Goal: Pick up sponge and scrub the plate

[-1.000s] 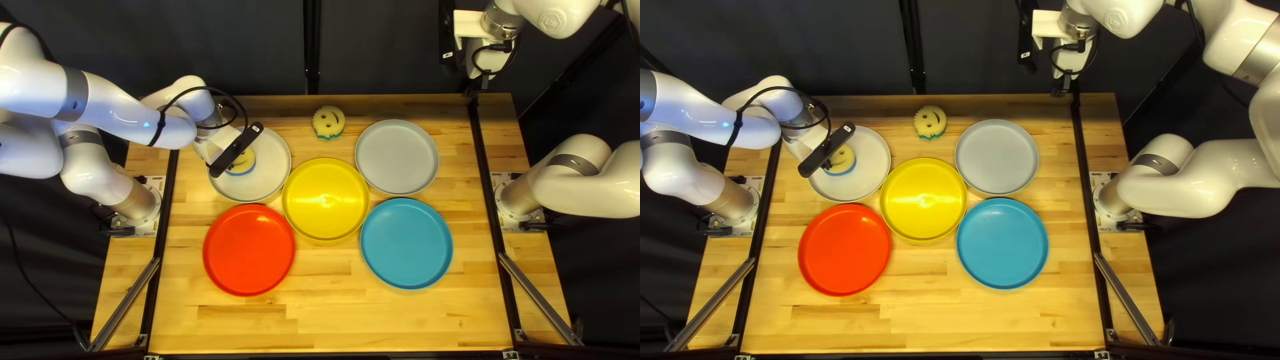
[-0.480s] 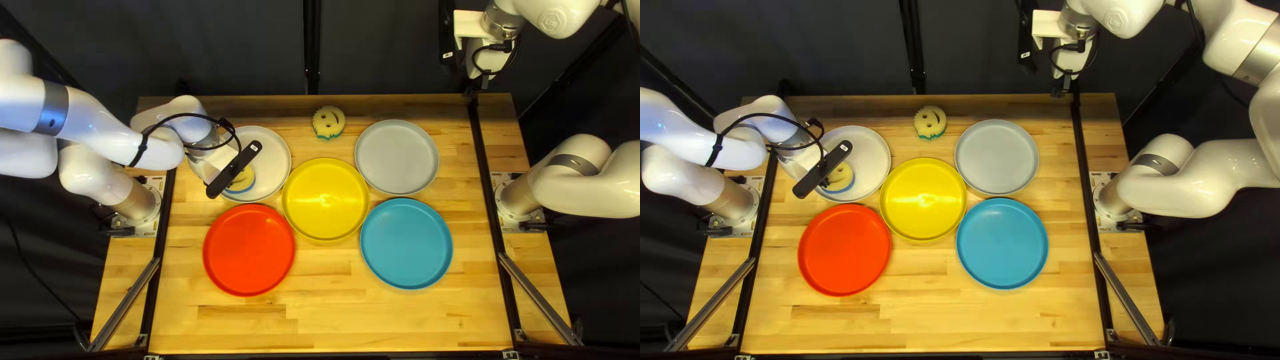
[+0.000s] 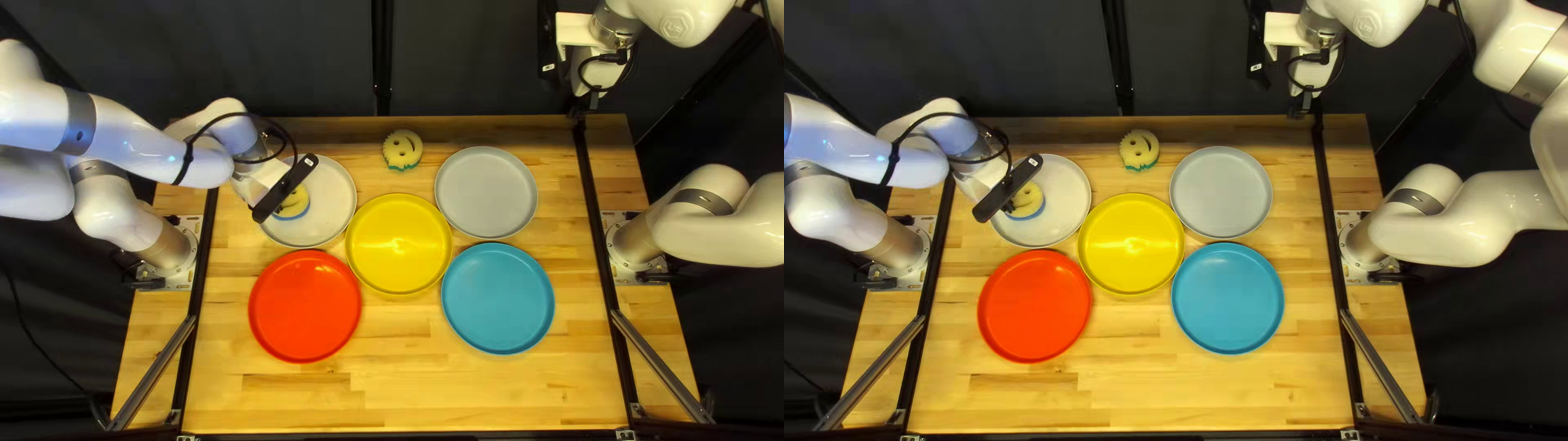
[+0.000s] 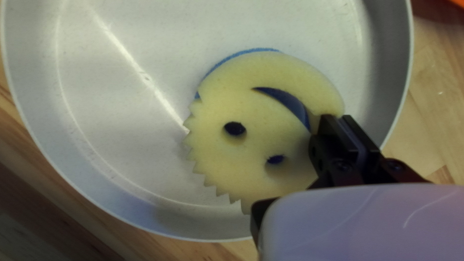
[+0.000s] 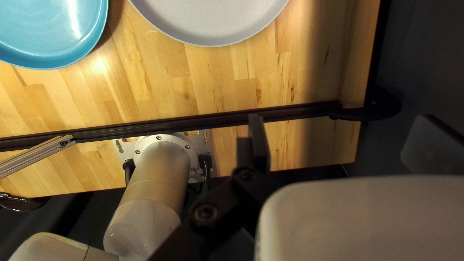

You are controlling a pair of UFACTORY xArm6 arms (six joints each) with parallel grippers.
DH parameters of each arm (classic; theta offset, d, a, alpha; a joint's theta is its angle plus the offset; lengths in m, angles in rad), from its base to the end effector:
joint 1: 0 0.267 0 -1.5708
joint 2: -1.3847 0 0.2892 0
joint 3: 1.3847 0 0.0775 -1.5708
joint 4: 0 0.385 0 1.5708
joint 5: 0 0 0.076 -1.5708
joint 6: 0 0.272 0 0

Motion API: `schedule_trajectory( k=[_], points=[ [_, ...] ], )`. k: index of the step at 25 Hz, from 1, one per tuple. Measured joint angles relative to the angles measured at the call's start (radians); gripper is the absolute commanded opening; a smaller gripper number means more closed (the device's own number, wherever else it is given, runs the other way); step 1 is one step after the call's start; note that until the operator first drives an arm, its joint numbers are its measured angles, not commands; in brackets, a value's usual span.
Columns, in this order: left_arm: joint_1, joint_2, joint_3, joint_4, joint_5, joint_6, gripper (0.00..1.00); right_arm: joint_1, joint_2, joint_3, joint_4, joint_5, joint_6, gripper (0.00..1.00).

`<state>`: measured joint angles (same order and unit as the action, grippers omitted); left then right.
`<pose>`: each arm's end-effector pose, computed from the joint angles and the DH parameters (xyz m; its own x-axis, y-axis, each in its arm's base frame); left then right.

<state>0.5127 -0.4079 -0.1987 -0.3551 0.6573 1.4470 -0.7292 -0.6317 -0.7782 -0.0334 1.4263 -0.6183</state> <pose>0.2683 0.1087 0.0053 0.7899 -0.5841 0.1870 -0.6070 -0.7880 0.1027 0.2473 -0.2325 0.2697 0.9939 -0.1058 -0.0325 -0.1053 -0.9943 0.0173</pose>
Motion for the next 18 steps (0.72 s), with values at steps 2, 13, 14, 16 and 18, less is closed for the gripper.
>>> schedule_trajectory(
  k=[2, 13, 14, 16, 18],
  points=[
    [-0.036, -0.002, 0.007, -0.007, -0.010, -0.021, 0.00, 0.000, 0.000, 0.000, 0.000, 0.000, 0.000, 1.00],
    [-0.282, -0.036, 0.041, -0.031, -0.083, -0.202, 0.00, 0.000, 0.000, 0.000, 0.000, 0.000, 0.000, 1.00],
    [-0.283, -0.034, 0.036, -0.026, -0.082, -0.205, 0.00, 0.000, 0.000, 0.000, 0.000, 0.000, 0.000, 1.00],
    [-0.263, -0.027, 0.025, -0.019, -0.077, -0.192, 0.00, 0.000, 0.000, 0.000, 0.000, 0.000, 0.000, 1.00],
    [-0.220, -0.011, 0.014, -0.015, -0.070, -0.155, 0.00, 0.000, 0.000, 0.000, 0.000, 0.000, 0.000, 1.00]
  ],
)
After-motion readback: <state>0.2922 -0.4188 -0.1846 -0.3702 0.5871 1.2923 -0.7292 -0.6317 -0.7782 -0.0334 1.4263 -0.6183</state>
